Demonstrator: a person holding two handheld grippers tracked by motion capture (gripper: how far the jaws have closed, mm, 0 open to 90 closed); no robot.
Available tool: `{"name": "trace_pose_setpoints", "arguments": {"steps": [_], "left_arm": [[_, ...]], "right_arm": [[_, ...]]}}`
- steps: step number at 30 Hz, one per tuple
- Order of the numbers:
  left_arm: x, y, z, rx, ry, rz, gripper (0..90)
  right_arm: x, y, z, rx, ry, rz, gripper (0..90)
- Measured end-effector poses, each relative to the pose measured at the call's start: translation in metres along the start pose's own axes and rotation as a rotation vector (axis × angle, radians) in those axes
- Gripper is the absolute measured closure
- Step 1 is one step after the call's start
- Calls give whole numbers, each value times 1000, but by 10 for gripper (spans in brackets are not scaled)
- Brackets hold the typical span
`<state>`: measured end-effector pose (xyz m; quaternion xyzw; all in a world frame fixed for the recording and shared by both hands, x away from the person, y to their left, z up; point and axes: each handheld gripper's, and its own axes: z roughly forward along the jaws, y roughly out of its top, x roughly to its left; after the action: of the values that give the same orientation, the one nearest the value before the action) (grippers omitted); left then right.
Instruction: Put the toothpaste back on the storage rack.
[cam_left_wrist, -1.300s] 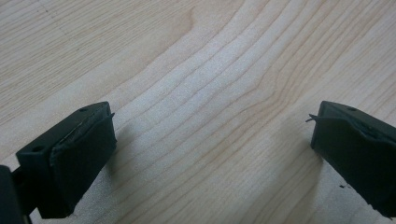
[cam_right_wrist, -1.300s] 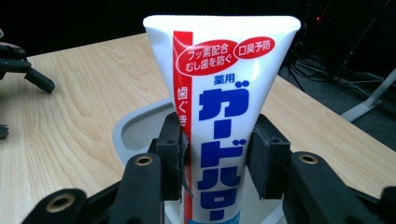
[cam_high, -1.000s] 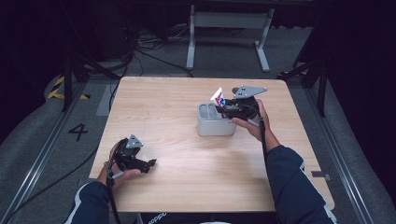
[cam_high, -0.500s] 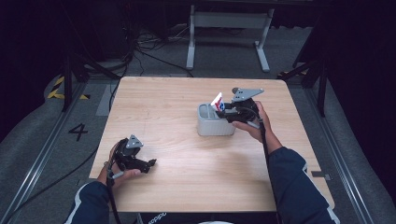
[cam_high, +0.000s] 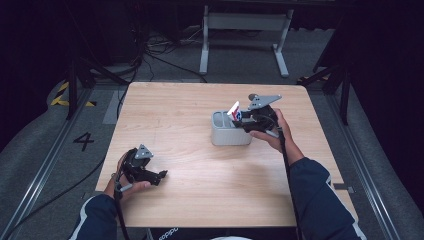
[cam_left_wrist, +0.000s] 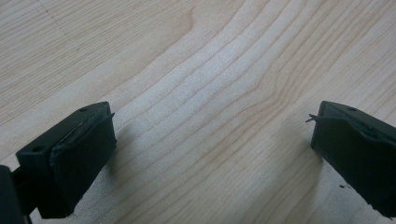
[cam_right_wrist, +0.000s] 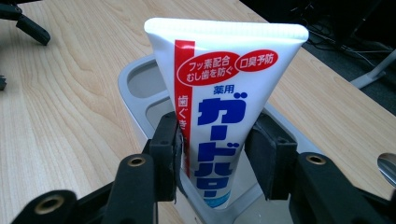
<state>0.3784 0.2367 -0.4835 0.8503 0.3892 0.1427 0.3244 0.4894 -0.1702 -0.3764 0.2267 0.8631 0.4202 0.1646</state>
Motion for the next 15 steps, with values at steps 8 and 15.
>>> {"name": "trace_pose_setpoints", "arguments": {"steps": [8,15], "left_arm": [[0,0,0,0,2,3,3],[0,0,0,0,2,3,3]], "right_arm": [[-4,-1,-7,-58,8,44,589],[-1,3,-12,-61,-3,30,579]]}}
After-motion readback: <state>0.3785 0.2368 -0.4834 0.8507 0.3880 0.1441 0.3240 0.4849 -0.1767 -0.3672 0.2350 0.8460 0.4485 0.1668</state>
